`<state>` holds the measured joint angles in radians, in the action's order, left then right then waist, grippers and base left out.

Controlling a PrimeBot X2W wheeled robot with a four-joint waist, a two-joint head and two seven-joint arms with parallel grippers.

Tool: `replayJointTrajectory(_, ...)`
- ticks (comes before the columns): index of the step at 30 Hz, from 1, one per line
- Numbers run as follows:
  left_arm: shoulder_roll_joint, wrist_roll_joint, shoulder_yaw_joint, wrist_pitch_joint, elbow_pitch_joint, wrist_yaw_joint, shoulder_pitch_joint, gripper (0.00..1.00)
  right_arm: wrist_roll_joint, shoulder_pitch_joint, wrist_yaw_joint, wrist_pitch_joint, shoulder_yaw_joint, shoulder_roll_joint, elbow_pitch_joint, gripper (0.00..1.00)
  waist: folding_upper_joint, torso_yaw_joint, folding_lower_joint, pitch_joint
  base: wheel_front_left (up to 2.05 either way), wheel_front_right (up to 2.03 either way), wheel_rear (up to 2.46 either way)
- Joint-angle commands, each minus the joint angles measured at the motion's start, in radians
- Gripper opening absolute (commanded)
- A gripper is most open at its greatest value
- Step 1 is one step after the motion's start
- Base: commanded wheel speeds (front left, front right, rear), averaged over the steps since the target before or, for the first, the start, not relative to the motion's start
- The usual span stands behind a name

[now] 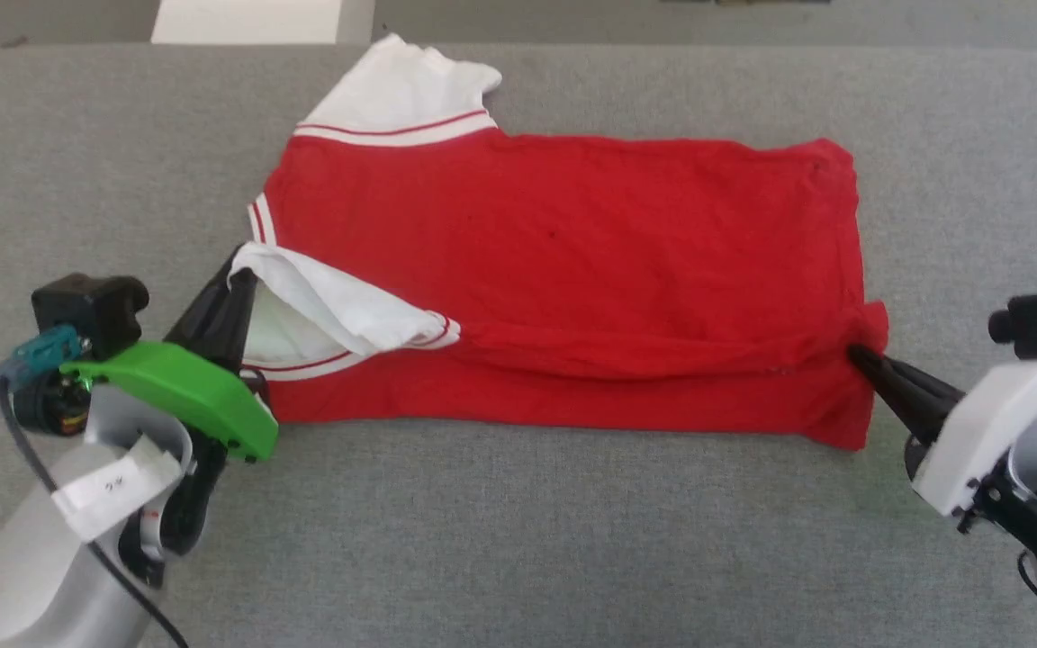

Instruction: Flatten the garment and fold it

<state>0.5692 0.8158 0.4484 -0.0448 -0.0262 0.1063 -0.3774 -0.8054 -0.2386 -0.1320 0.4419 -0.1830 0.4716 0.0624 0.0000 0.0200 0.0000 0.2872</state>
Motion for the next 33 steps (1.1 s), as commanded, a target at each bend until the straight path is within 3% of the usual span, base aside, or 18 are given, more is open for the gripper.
replayJointTrajectory(1,-0.001,-0.029,0.006,0.000,-0.034,-0.001,-0.041,0.00,0.013,-0.033,0.001,0.009,-0.001,-0.016,0.005,0.00,0.0000,-0.018,0.0000,0.057,0.00,0.00,0.00)
replayJointTrajectory(15,-0.068,-0.086,0.077,0.024,-0.392,-0.054,-0.238,0.00,0.133,-0.177,0.001,0.021,-0.026,-0.066,0.131,0.00,0.0000,-0.019,0.0000,0.119,0.00,0.00,0.00)
replayJointTrajectory(16,-0.076,-0.086,0.079,0.020,-0.412,-0.057,-0.245,0.63,0.137,-0.180,0.001,0.020,-0.023,-0.070,0.141,0.08,0.0000,-0.017,0.0000,0.116,0.00,0.00,0.00)
replayJointTrajectory(17,-0.084,-0.085,0.081,0.016,-0.428,-0.058,-0.248,1.00,0.140,-0.180,0.001,0.022,-0.023,-0.074,0.151,1.00,0.0000,-0.015,0.0000,0.112,0.00,0.00,0.00)
replayJointTrajectory(21,-0.116,-0.078,0.084,-0.010,-0.488,-0.062,-0.251,1.00,0.144,-0.172,0.001,0.023,-0.024,-0.090,0.155,1.00,0.0000,-0.007,0.0000,0.083,0.00,0.00,0.00)
replayJointTrajectory(26,-0.143,-0.056,0.070,-0.057,-0.501,-0.062,-0.229,1.00,0.268,-0.141,0.001,0.038,-0.019,-0.080,0.147,1.00,0.0000,0.001,0.0000,0.028,0.00,0.00,0.00)
replayJointTrajectory(29,-0.160,-0.027,0.066,-0.039,-0.477,-0.051,-0.192,1.00,0.341,-0.107,0.001,0.084,0.042,-0.123,0.140,1.00,0.0000,0.006,0.0000,-0.001,0.00,0.00,0.00)
replayJointTrajectory(33,-0.168,-0.006,0.076,0.022,-0.423,0.002,-0.128,1.00,0.471,-0.048,0.001,0.182,0.126,-0.208,0.092,1.00,0.0000,0.012,0.0000,-0.032,0.00,0.00,0.00)
